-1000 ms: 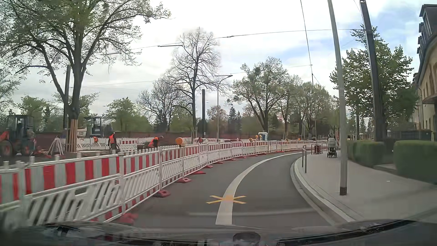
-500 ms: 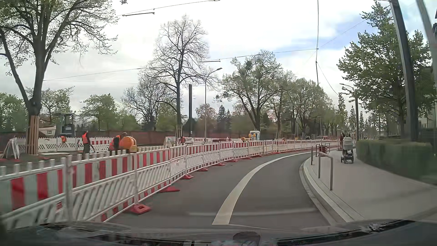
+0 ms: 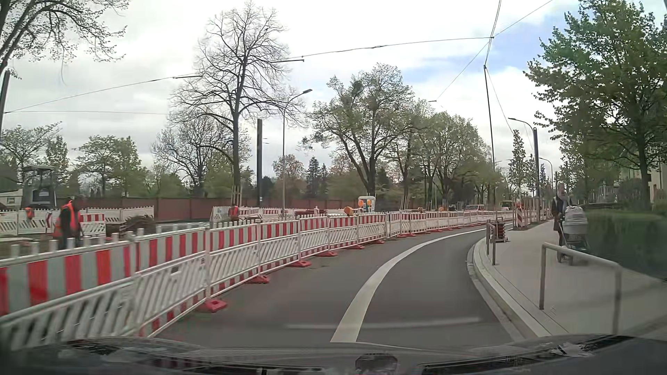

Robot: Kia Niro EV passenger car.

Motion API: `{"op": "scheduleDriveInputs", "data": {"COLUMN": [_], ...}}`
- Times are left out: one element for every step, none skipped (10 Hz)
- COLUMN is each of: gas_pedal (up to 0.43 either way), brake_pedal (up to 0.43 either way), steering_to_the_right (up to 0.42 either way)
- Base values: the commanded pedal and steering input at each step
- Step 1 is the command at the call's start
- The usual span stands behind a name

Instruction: Follow the waypoints while adhering to traffic rules and regulations

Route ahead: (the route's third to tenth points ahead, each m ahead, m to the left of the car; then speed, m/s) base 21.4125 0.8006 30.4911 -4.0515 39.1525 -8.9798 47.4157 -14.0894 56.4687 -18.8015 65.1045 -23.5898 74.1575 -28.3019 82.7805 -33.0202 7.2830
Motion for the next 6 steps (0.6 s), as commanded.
{"op": "scheduleDriveInputs", "data": {"gas_pedal": [0.079,0.079,0.079,0.079,0.079,0.079], "brake_pedal": [0.000,0.000,0.000,0.000,0.000,0.000], "steering_to_the_right": [0.084,0.085,0.086,0.089,0.093,0.097]}}
